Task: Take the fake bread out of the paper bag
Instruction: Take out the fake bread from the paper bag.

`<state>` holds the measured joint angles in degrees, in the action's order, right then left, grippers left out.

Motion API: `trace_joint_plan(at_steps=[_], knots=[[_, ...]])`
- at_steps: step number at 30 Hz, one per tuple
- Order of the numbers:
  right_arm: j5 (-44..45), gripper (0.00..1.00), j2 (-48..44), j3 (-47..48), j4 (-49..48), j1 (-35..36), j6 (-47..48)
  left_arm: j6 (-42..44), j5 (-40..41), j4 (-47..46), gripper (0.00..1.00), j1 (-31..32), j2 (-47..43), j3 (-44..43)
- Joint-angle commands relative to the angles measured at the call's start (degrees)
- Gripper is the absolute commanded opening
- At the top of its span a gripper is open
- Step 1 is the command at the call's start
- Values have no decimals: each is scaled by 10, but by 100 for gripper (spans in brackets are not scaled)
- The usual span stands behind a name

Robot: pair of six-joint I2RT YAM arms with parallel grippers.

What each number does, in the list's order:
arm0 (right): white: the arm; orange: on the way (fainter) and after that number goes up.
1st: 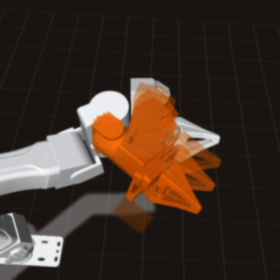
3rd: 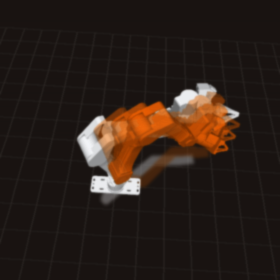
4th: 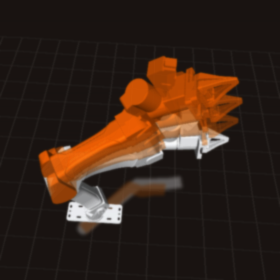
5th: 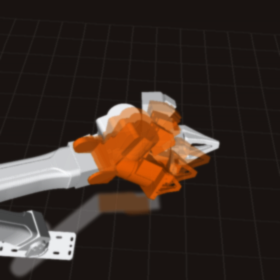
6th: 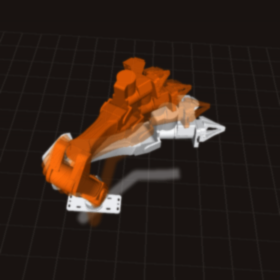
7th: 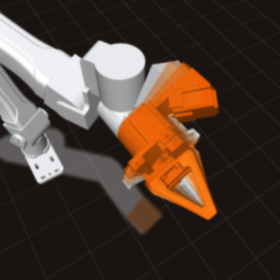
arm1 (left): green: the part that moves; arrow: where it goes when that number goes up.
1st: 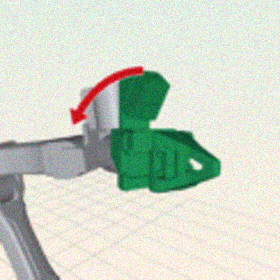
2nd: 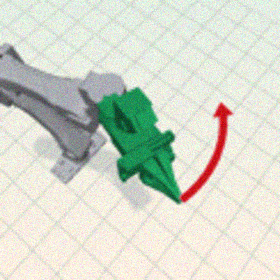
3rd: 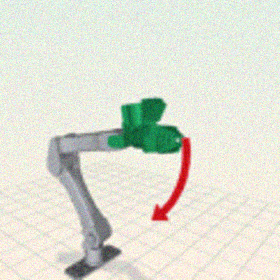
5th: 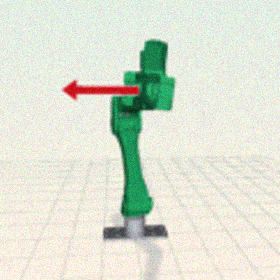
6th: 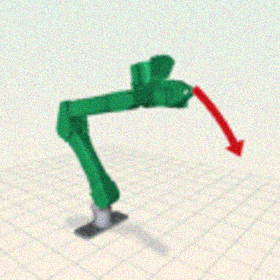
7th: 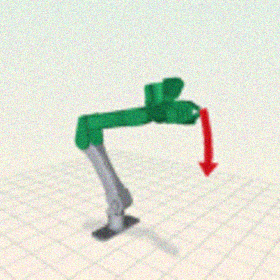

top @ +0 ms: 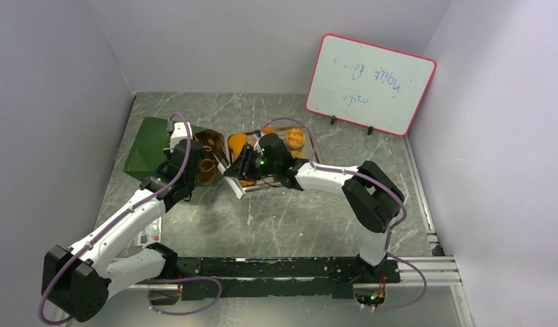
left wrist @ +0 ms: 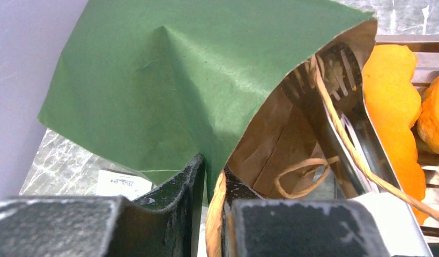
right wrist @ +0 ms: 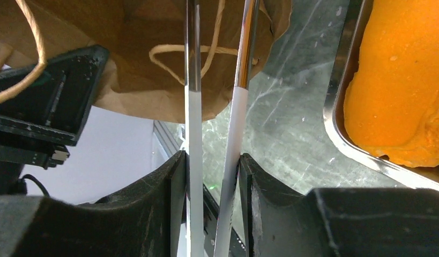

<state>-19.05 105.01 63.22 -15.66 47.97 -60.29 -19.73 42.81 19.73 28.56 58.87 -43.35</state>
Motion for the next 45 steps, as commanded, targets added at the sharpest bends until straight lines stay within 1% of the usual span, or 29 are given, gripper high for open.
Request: trace_joint_plan(at_steps=[1,8,15,21,28,30,32,45], knots=[[-30,38,-30,-1,-33,-12,-10,-1,8,-1,7,11,-1,-3],[-12,38,-82,-3,53,-15,55,-6,15,2,7,12,-5,-5],[22,38,-164,-54,104,-14,91,-8,10,2,7,12,7,-7],[34,38,-196,-55,136,-15,118,-8,11,7,7,16,9,-10],[41,38,-176,-39,155,-14,142,-8,14,12,7,27,11,-13],[39,39,-164,-33,158,-15,146,-8,17,14,7,31,15,-16],[38,39,-151,-25,159,-13,151,-28,20,14,7,35,18,-18],[54,39,-82,28,176,1,179,-28,16,9,7,43,19,-15]])
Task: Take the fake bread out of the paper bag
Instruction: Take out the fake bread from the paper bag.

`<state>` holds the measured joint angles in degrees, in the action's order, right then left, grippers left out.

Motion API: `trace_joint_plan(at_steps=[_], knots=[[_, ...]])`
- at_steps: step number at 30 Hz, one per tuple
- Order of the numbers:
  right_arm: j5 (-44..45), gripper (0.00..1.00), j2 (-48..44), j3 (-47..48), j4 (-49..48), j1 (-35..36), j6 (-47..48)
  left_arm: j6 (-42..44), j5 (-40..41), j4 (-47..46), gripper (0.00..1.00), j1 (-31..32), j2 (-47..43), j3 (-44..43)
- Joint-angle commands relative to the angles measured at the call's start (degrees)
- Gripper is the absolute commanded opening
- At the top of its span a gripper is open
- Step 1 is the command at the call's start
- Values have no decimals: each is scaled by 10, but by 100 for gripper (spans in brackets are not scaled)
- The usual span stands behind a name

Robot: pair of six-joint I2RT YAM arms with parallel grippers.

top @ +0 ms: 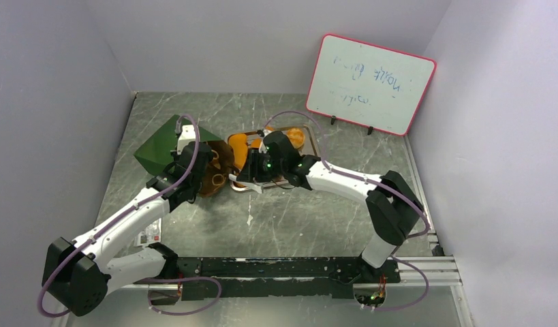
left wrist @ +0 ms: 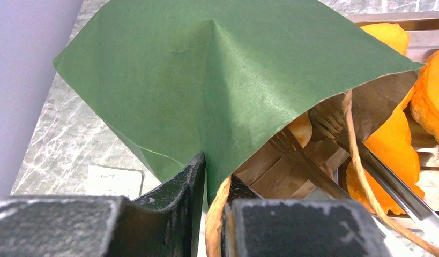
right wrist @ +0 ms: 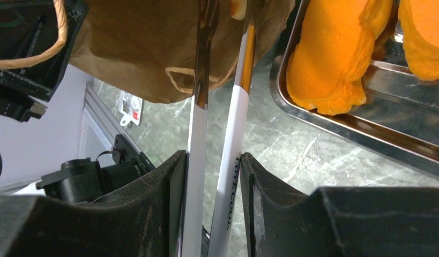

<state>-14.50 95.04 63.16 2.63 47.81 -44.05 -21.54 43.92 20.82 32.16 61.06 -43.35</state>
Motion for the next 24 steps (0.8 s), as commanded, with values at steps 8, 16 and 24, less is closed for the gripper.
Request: trace_joint_plan(at_steps=[8,16,24], knots=[[17,25,48,44,2,5,23,-11,8,-3,7,8,-2,-14],[28,0,12,26,2,6,26,-29,37,10,7,8,7,-24],[27,0,-52,13,-4,6,11,-49,73,23,7,8,30,-35]])
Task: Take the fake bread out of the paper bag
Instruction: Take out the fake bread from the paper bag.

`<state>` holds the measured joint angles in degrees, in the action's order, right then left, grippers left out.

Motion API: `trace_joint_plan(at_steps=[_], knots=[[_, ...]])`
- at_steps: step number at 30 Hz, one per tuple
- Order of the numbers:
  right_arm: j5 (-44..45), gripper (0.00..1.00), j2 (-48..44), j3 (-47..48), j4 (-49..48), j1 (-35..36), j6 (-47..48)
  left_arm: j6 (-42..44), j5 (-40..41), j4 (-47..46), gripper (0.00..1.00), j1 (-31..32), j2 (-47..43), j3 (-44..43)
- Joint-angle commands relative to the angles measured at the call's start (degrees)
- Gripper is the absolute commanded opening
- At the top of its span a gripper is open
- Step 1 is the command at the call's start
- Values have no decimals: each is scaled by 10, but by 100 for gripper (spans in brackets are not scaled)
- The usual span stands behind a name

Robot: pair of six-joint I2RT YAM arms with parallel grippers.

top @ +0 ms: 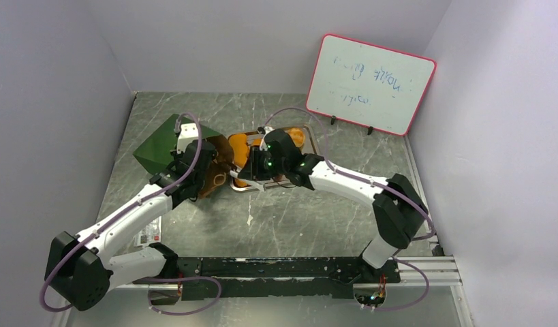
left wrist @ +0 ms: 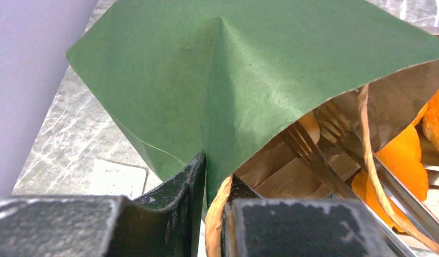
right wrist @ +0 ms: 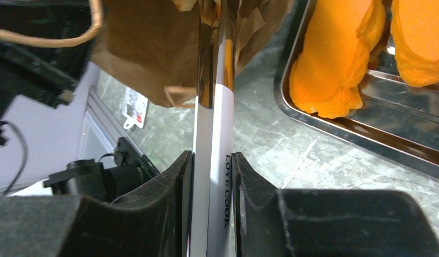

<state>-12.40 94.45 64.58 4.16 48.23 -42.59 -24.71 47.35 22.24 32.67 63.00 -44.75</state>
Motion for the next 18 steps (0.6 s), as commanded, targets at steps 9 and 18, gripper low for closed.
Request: trace_joint_plan(at_steps=[9,18], knots=[[24,0,-99,-1,13,9,1,-33,64,18,7,3,13,-16],[70,0,-191,-52,52,13,4,-31,80,29,7,3,12,-20]])
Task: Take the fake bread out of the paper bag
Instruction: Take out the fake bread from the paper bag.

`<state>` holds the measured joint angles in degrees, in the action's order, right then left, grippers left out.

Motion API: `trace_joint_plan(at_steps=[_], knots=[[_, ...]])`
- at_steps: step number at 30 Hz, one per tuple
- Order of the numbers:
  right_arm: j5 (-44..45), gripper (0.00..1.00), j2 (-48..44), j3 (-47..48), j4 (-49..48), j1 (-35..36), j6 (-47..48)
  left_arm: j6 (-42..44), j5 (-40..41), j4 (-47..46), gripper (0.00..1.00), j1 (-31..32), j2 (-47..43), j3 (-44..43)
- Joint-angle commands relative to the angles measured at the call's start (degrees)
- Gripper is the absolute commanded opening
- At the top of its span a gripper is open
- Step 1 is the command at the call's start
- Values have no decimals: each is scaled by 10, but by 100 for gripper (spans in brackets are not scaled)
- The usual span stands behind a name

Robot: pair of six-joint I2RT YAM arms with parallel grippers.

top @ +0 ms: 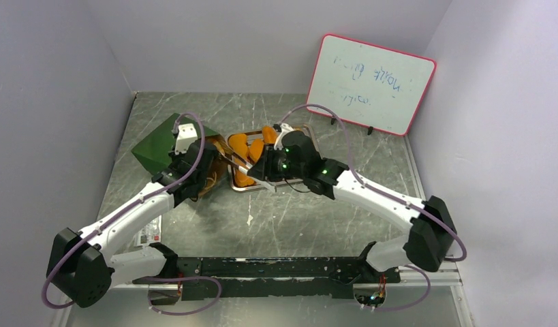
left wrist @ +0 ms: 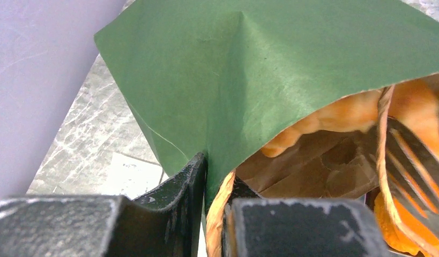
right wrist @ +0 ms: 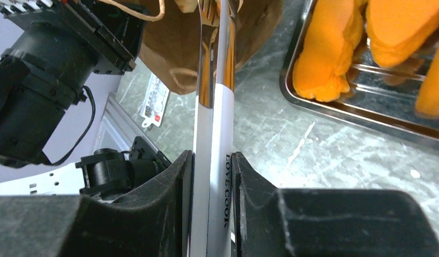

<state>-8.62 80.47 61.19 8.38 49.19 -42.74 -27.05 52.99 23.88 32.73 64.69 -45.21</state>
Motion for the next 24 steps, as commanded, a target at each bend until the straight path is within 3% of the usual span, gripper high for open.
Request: trace_joint_plan(at_steps=[1,14,24], knots=[[39,0,-64,-27,16,3,4,-4,26,12,7,2,-9,-15],[135,0,-256,-102,109,3,-39,23,33,13,7,-5,-27,-19],[282,0,-349,-138,143,2,-96,44,-15,6,7,-8,-39,-24]])
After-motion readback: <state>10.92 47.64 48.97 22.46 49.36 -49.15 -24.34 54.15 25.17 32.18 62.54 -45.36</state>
